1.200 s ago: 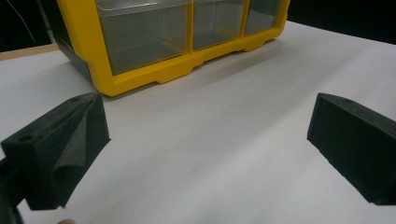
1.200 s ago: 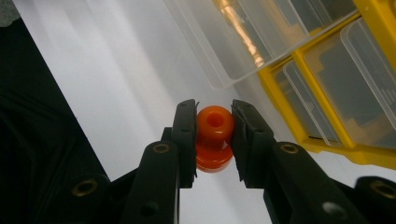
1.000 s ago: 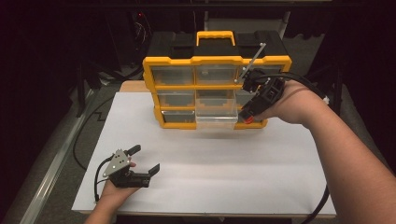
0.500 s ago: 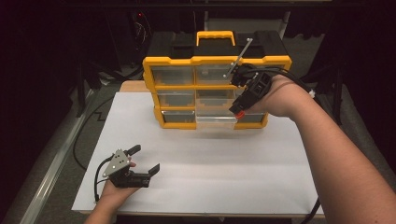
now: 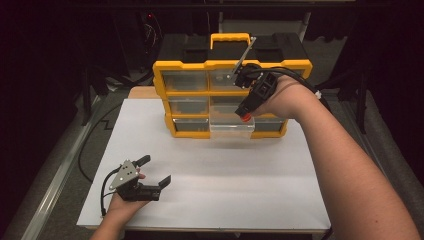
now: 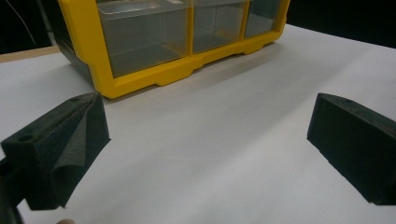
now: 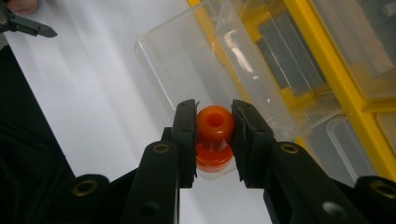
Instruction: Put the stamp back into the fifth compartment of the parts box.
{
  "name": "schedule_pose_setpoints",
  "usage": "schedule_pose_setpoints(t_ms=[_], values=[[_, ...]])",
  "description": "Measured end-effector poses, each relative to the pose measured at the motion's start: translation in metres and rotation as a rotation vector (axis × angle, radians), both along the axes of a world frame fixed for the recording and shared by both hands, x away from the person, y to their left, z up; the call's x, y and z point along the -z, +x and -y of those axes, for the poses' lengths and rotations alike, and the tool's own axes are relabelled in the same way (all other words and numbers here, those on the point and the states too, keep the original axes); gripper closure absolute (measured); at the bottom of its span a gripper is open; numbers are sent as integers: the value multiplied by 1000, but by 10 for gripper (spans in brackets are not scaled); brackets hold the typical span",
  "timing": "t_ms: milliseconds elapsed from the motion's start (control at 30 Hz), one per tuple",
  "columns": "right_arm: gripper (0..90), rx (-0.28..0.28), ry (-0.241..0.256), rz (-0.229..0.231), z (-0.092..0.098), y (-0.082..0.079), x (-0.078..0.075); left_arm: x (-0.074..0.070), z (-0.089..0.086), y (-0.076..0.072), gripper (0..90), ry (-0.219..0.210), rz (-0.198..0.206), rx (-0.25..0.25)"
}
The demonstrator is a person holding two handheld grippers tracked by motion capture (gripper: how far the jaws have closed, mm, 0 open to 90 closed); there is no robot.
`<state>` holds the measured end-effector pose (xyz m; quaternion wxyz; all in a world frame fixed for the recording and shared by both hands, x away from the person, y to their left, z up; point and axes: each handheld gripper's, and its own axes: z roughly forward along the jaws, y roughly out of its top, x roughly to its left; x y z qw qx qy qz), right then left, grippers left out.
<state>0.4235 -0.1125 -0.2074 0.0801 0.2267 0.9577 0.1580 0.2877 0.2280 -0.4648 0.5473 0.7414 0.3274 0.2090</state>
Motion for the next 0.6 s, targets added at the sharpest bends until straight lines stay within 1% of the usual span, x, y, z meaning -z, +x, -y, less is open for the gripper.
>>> schedule_pose_setpoints(t_ms=[233,300,500,600], values=[[733,13,2,16,-4,8,0,0,0,0,2,-9,1,-3],[733,6,0,18,-5,10,0,0,0,0,2,-8,1,-2],[733,11,-18,29,-7,14,4,0,-1,1,2,-7,0,-2],[733,10,-13,33,-8,15,6,0,-1,1,2,-10,-3,-1]])
